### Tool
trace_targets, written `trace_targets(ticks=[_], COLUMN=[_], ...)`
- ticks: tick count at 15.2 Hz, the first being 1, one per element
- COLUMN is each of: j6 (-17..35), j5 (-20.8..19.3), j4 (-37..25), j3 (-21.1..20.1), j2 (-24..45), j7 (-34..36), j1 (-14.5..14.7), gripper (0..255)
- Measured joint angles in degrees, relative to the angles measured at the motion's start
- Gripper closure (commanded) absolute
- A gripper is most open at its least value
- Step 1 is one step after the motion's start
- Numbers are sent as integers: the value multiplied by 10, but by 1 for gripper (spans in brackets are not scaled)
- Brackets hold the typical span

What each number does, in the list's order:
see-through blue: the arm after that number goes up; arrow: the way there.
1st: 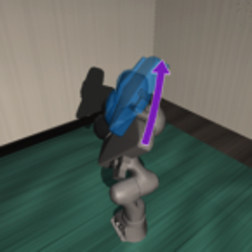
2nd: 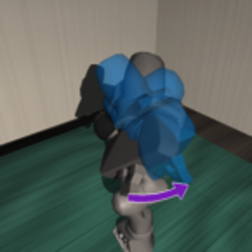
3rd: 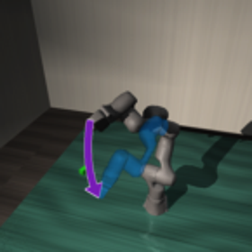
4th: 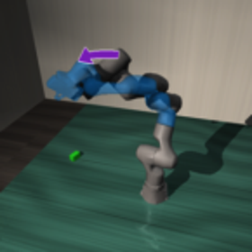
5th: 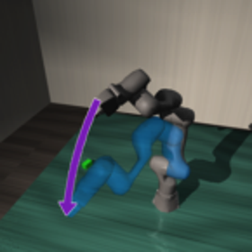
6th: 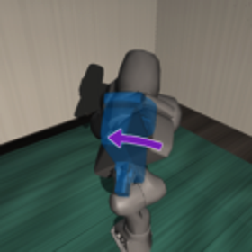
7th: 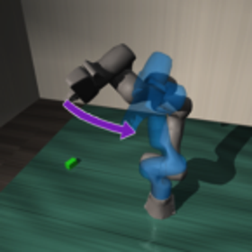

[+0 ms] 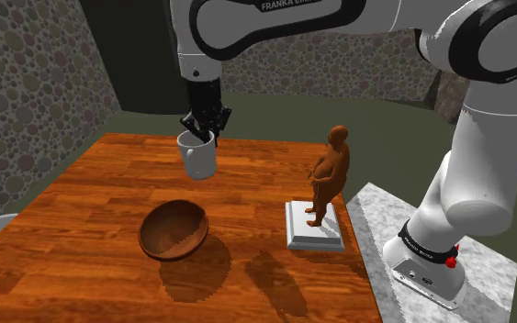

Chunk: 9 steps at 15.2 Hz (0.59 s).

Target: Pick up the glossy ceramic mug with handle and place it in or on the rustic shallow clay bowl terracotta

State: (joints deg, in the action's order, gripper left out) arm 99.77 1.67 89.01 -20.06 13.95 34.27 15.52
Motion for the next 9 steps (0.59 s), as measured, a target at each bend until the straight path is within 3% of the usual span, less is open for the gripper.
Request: trace_targets(ticks=[9], j6=[-36], j5=[-35], j4=[-121], j3=[-33], j2=[80], j7=[120], j1=[91], gripper=[255])
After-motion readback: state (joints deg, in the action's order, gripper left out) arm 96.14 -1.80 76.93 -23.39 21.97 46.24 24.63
